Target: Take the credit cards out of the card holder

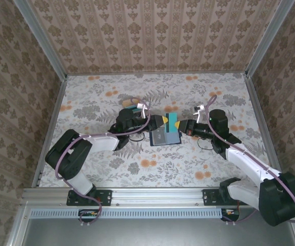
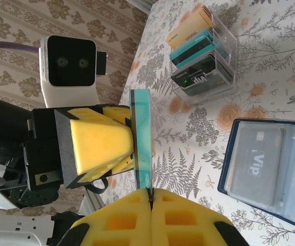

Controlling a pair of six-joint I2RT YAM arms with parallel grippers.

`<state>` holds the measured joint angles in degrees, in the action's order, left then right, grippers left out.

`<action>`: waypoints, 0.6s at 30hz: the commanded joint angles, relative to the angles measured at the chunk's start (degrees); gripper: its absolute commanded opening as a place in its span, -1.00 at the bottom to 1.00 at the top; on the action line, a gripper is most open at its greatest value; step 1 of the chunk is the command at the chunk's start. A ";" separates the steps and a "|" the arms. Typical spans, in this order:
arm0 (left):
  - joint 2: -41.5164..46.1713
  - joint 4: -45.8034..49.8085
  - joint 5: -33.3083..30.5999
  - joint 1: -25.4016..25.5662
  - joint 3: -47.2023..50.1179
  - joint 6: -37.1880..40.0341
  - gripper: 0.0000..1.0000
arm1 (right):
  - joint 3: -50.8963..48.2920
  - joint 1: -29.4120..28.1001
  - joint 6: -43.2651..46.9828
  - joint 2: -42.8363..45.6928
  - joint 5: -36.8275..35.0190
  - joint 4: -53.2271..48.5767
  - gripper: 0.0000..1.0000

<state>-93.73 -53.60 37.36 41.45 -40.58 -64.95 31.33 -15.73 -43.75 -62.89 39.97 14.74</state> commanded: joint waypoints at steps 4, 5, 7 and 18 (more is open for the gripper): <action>3.15 -2.13 2.89 1.57 0.58 0.97 -0.72 | 1.16 0.22 -0.55 -1.25 0.60 1.82 -0.97; 3.35 -2.20 2.89 1.61 0.59 1.13 -0.81 | 1.19 0.21 -0.62 -1.41 0.75 1.88 -0.92; 3.82 -1.57 3.00 1.62 0.60 1.63 -1.00 | 1.19 0.19 -0.52 -1.78 0.92 1.87 -0.61; 15.41 45.66 -7.23 0.51 -7.35 28.53 -1.00 | 0.05 0.20 5.53 4.43 -6.73 -7.70 1.00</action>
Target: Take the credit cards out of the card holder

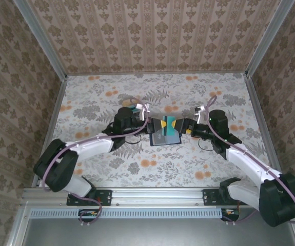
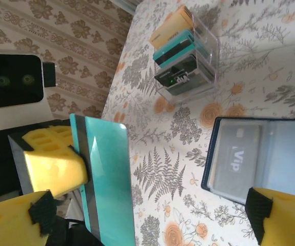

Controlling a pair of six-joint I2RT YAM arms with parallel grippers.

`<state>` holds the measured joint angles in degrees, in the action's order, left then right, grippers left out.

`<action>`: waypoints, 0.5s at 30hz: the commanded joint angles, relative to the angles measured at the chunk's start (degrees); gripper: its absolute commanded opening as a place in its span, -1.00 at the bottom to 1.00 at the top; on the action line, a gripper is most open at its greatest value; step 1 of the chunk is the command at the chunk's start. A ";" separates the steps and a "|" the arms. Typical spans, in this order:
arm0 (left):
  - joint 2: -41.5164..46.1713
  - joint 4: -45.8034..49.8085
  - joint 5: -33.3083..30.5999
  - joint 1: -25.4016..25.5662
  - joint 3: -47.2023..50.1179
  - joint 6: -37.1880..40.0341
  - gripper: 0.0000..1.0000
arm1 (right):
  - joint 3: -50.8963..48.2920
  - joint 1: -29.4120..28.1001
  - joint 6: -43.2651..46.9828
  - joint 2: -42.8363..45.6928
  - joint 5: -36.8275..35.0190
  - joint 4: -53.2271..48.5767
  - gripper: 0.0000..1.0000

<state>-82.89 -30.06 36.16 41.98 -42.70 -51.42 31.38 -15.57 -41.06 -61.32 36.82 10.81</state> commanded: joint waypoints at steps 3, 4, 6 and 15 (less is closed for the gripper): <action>7.31 39.29 -16.32 0.30 -11.09 26.07 -1.00 | -0.90 -0.31 4.17 4.90 -5.96 -4.92 1.00; 7.82 43.85 -19.90 0.21 -12.86 29.08 -1.00 | -1.11 -0.59 4.53 5.44 -6.68 -5.08 1.00; 8.23 49.97 -27.31 0.19 -15.74 34.34 -1.00 | -1.47 -1.22 5.06 6.26 -8.07 -5.26 1.00; 4.37 54.69 -49.49 -1.40 -21.05 62.09 -1.00 | -3.31 -4.99 6.83 8.48 -12.06 -4.50 1.00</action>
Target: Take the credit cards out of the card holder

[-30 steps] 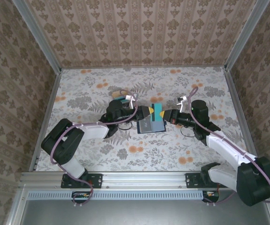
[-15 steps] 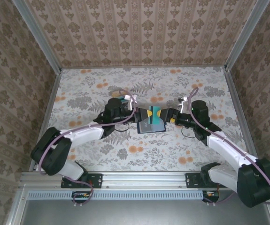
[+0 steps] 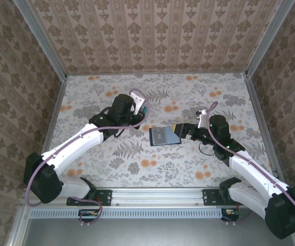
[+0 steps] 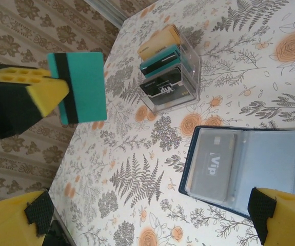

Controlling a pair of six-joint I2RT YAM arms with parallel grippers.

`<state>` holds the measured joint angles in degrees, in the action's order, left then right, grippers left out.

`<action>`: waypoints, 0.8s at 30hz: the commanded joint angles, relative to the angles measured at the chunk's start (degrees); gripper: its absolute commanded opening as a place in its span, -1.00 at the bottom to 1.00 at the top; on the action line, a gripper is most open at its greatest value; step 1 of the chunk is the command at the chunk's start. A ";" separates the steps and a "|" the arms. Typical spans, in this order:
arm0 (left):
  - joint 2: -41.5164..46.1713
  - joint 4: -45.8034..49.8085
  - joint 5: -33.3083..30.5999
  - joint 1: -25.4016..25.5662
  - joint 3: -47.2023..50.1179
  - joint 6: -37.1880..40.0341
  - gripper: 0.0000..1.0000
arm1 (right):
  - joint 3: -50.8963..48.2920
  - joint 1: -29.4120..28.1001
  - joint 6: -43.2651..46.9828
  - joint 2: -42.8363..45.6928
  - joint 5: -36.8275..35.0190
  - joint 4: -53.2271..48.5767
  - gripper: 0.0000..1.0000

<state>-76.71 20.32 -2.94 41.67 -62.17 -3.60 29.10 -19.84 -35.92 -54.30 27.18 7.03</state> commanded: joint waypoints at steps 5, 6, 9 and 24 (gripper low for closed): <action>-8.70 7.71 -9.37 -5.65 -6.92 26.47 -1.00 | -2.33 -1.02 1.17 2.72 -3.08 0.36 1.00; -10.01 7.67 -9.38 -6.25 -7.89 29.08 -1.00 | -2.75 -1.09 1.00 3.24 -3.09 0.94 1.00; -12.17 5.29 -9.24 -7.12 -9.13 34.52 -1.00 | -3.26 -1.18 0.97 4.50 -3.79 1.06 1.00; -25.44 4.30 -11.96 -7.20 -16.13 48.57 -1.00 | -3.17 -1.29 1.01 3.64 -4.82 0.44 1.00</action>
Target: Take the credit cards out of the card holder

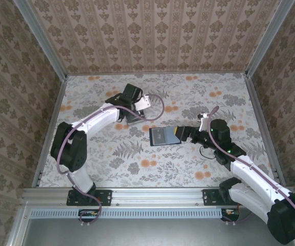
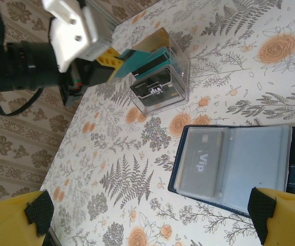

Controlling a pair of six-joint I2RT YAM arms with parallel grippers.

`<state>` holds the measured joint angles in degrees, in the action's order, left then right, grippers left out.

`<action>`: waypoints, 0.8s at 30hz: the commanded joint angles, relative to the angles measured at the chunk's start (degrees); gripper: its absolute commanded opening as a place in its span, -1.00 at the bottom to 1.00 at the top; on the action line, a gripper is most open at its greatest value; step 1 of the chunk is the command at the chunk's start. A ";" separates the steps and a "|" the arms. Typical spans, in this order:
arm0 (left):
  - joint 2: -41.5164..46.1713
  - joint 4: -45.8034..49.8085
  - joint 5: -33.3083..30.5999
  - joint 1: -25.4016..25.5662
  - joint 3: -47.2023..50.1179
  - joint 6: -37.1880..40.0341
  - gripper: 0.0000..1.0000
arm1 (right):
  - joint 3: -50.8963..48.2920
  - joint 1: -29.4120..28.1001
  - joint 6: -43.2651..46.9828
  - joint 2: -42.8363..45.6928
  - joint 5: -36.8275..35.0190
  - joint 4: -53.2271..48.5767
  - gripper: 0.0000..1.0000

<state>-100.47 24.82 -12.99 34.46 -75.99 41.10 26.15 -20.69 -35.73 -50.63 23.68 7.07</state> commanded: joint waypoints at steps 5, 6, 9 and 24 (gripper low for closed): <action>-3.68 -1.26 -2.75 -0.18 -2.72 5.29 -1.00 | -0.22 -0.41 0.70 -0.52 -1.53 0.53 1.00; -4.07 -1.40 -2.83 -0.22 -2.76 5.34 -1.00 | -0.22 -0.43 0.74 -0.52 -1.53 0.49 1.00; -4.88 -1.35 -2.54 -0.49 -3.18 5.24 -1.00 | -0.22 -0.41 0.71 -0.63 -1.67 0.49 1.00; -8.08 -1.90 -2.84 -1.30 -4.35 4.14 -0.69 | 0.05 -0.38 0.67 -1.76 -1.97 0.33 1.00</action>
<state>-107.55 23.62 -14.83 33.98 -78.94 44.97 26.13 -20.69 -35.73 -52.14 22.63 7.07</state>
